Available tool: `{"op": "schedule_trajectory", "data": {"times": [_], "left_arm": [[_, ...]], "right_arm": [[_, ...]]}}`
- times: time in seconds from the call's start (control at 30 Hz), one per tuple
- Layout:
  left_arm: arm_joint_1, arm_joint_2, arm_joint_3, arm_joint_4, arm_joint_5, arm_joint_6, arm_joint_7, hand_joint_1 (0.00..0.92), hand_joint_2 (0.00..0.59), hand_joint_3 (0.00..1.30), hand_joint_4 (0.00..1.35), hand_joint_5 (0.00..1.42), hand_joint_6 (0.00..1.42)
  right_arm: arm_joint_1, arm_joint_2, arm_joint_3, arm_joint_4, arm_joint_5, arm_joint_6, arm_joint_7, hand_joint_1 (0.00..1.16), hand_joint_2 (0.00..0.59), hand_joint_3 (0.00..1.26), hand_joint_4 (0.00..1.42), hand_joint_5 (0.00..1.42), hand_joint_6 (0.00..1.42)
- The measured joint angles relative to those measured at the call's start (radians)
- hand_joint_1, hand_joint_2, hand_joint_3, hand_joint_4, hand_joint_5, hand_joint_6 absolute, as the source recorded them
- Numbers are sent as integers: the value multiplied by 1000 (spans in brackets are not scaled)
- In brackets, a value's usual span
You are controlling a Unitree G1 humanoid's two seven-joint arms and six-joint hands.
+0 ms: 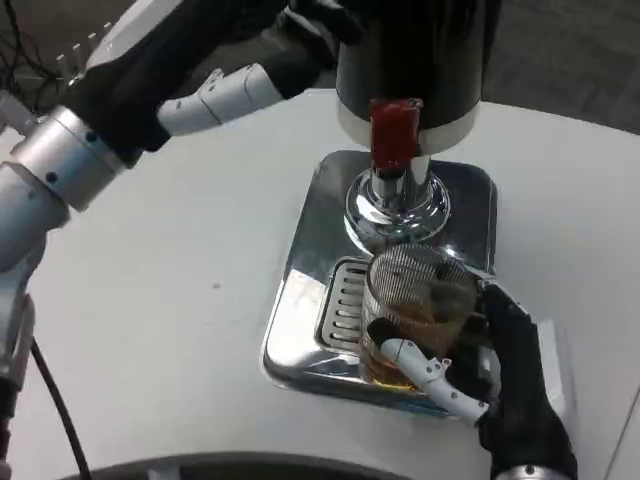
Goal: Grasp the cup under the faucet to collect the drink, then remove the cup.
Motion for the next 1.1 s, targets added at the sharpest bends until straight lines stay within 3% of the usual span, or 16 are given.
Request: {"op": "schedule_trajectory", "data": {"times": [0.43,0.63,1.1], "left_arm": [[224,39,97,-157,-16,126,77,0,46,406,440,537,521],[343,51,141,-256,-15,191,115,0,48,411,441,537,522],[574,52,163,-409,25,269,150,0,52,406,424,507,465]], "right_arm": [[92,-20,-11,-121,-20,1,108,715,221,750,769,754,380],[131,-30,-37,-157,-22,1,151,717,222,760,779,764,386],[196,-75,-66,-281,-17,4,280,718,222,776,805,782,402]]}}
